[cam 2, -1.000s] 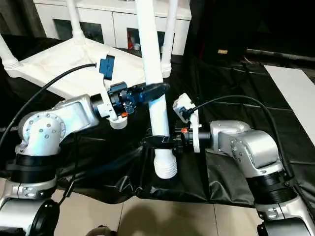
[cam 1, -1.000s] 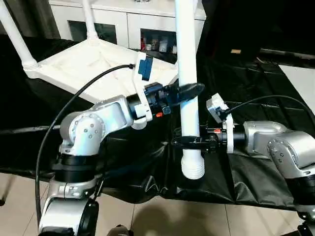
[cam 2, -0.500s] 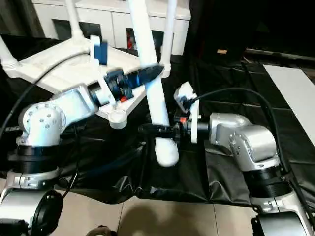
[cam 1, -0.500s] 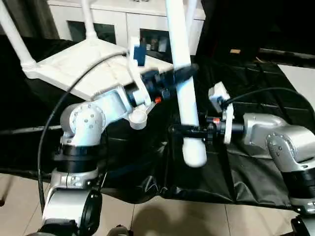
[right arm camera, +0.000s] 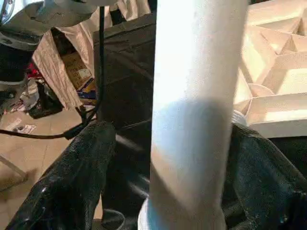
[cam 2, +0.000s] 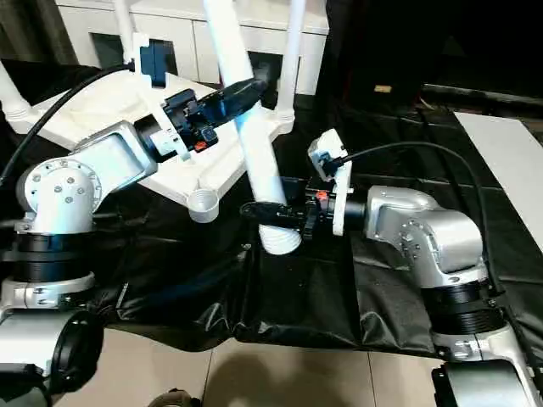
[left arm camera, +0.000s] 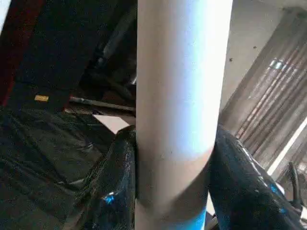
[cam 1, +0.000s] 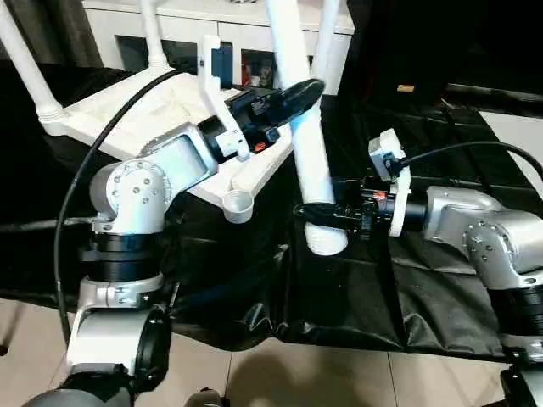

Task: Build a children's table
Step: Move to table

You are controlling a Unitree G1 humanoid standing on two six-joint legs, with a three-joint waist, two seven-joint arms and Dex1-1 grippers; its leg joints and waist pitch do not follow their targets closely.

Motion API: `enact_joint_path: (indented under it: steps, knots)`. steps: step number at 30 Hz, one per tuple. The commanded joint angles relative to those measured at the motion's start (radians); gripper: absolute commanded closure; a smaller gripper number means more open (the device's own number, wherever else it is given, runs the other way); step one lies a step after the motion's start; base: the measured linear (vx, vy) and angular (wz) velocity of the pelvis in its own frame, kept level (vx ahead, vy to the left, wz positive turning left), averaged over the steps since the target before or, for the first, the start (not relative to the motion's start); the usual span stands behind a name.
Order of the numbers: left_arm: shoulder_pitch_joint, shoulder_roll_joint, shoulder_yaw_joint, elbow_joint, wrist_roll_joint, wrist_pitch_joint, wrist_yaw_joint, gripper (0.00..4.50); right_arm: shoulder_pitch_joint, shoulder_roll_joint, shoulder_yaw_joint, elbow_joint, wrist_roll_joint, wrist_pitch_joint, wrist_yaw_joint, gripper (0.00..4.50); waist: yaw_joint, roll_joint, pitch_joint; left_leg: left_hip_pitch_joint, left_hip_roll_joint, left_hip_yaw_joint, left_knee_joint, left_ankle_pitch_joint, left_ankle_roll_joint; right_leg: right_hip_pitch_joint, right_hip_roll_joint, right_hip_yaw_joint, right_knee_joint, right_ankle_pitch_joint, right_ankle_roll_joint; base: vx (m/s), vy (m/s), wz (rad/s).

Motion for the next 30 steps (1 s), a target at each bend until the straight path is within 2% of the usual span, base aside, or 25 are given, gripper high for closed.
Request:
enact_joint_path:
  steps: [1, 3, 8, 11, 13, 15, 17, 20, 22, 25, 30]
  knots:
    - [-0.034, 0.001, -0.005, 0.007, 0.008, 0.000, -0.003, 2.75, -0.023, -0.017, -0.028, -0.001, 0.000, 0.000, -0.003, 0.82, 0.001, 0.003, -0.072, 0.030, 0.054, -0.020, -0.067, -0.064, 0.023, 0.051, -0.081, 0.043, -0.063, 0.105, -0.259, 0.000, 0.000, 0.00]
    - [-0.037, 0.001, -0.011, 0.011, 0.016, -0.001, 0.000, 2.75, -0.027, -0.020, -0.031, 0.002, -0.016, -0.013, -0.023, 0.82, 0.000, 0.004, -0.072, 0.030, 0.054, -0.020, -0.067, -0.062, 0.021, 0.051, -0.081, 0.043, -0.063, 0.108, -0.259, 0.000, 0.000, 0.00]
    - [-0.044, -0.007, -0.010, 0.009, 0.030, -0.016, 0.022, 2.75, -0.018, 0.002, 0.027, -0.028, -0.102, -0.067, -0.099, 0.82, -0.001, 0.004, -0.073, 0.029, 0.053, -0.020, -0.066, -0.047, 0.016, 0.052, -0.081, 0.043, -0.061, 0.122, -0.256, 0.000, 0.000, 0.00]
    - [-0.046, -0.008, -0.019, 0.008, 0.046, -0.031, 0.028, 2.75, -0.018, 0.042, 0.052, -0.031, -0.128, -0.065, -0.150, 0.82, -0.002, 0.004, -0.073, 0.030, 0.053, -0.020, -0.067, -0.053, 0.020, 0.051, -0.081, 0.044, -0.062, 0.119, -0.257, 0.000, 0.000, 0.00]
    - [-0.048, -0.011, -0.024, 0.008, 0.059, -0.043, 0.033, 2.75, -0.031, 0.094, 0.076, -0.006, -0.181, -0.071, -0.244, 0.82, -0.006, 0.006, -0.073, 0.030, 0.054, -0.022, -0.068, -0.044, 0.013, 0.049, -0.080, 0.042, -0.059, 0.127, -0.256, 0.000, 0.000, 0.00]
    - [-0.049, -0.009, -0.030, 0.009, 0.070, -0.051, 0.033, 2.75, -0.039, 0.125, 0.076, 0.014, -0.198, -0.074, -0.290, 0.82, -0.007, 0.007, -0.072, 0.032, 0.053, -0.021, -0.070, -0.057, 0.000, 0.048, -0.081, 0.043, -0.061, 0.110, -0.256, 0.000, 0.000, 0.00]
    - [-0.050, -0.007, -0.034, 0.010, 0.079, -0.056, 0.033, 2.75, -0.042, 0.143, 0.071, 0.023, -0.200, -0.075, -0.310, 1.09, -0.007, 0.007, -0.071, 0.032, 0.054, -0.020, -0.072, -0.072, -0.010, 0.049, -0.081, 0.044, -0.063, 0.097, -0.248, 0.000, 0.000, 0.00]
    - [-0.048, 0.003, -0.047, 0.008, 0.097, -0.063, 0.026, 2.75, -0.042, 0.161, 0.072, 0.027, -0.209, -0.060, -0.338, 1.19, -0.006, 0.009, -0.071, 0.033, 0.054, -0.021, -0.074, -0.073, -0.017, 0.048, -0.079, 0.045, -0.062, 0.109, -0.237, 0.000, 0.000, 0.00]
    - [-0.045, 0.009, -0.055, 0.008, 0.109, -0.069, 0.024, 2.75, -0.041, 0.162, 0.080, 0.026, -0.220, -0.060, -0.345, 1.53, -0.005, 0.008, -0.071, 0.032, 0.054, -0.021, -0.074, -0.071, -0.020, 0.049, -0.079, 0.045, -0.061, 0.117, -0.226, 0.000, 0.000, 0.00]
    - [-0.042, 0.017, -0.069, 0.010, 0.137, -0.085, 0.021, 2.75, -0.041, 0.168, 0.079, 0.029, -0.239, -0.060, -0.364, 1.63, -0.006, 0.008, -0.070, 0.031, 0.053, -0.021, -0.074, -0.073, -0.022, 0.050, -0.081, 0.045, -0.062, 0.117, -0.222, 0.000, 0.000, 0.00]
    - [-0.041, 0.013, -0.068, 0.010, 0.144, -0.092, 0.020, 2.75, -0.043, 0.177, 0.067, 0.039, -0.244, -0.054, -0.395, 2.17, -0.009, 0.011, -0.070, 0.032, 0.053, -0.021, -0.075, -0.080, -0.028, 0.049, -0.080, 0.045, -0.062, 0.117, -0.225, 0.000, 0.000, 0.00]
